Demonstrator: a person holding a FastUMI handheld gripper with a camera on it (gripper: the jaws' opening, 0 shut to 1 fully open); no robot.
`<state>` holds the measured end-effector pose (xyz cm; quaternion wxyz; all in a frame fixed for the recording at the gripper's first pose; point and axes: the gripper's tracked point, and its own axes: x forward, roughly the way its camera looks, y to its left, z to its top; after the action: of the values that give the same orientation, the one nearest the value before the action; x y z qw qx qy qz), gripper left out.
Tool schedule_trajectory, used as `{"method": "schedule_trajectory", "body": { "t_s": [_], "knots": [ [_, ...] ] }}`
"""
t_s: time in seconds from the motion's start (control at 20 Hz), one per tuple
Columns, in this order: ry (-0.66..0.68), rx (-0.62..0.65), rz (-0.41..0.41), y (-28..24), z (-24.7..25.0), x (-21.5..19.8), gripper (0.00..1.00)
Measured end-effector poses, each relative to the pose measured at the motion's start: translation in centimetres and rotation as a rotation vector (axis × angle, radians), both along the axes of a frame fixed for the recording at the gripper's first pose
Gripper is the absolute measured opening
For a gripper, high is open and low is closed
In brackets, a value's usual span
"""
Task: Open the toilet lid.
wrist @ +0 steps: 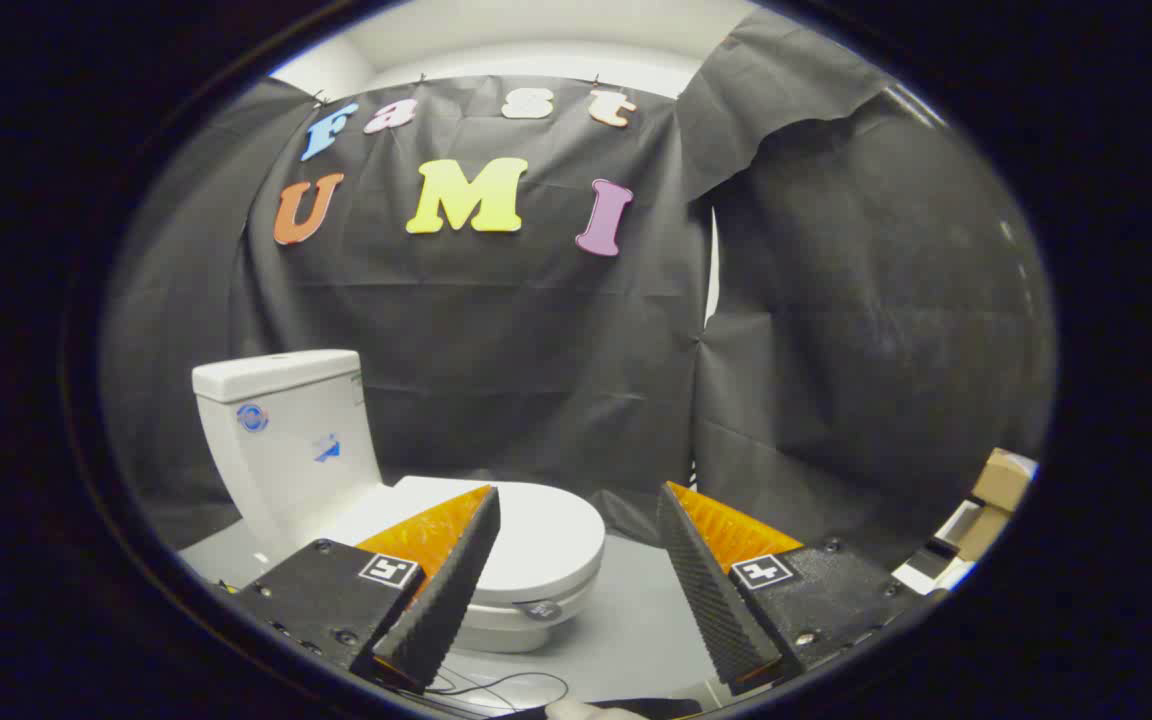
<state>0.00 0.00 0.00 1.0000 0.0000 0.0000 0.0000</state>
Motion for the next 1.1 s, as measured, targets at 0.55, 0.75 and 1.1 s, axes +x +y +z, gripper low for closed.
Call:
{"method": "schedule_trajectory", "body": {
  "t_s": [0.55, 0.75, 1.1],
  "knots": [
    [0.011, 0.006, 0.018, 0.4, 0.1, -0.2, 0.99],
    [0.009, 0.021, 0.013, 0.2, 0.1, -0.2, 0.99],
    [0.025, 0.027, 0.022, 0.8, -0.1, 1.1, 0.99]
  ]
}}
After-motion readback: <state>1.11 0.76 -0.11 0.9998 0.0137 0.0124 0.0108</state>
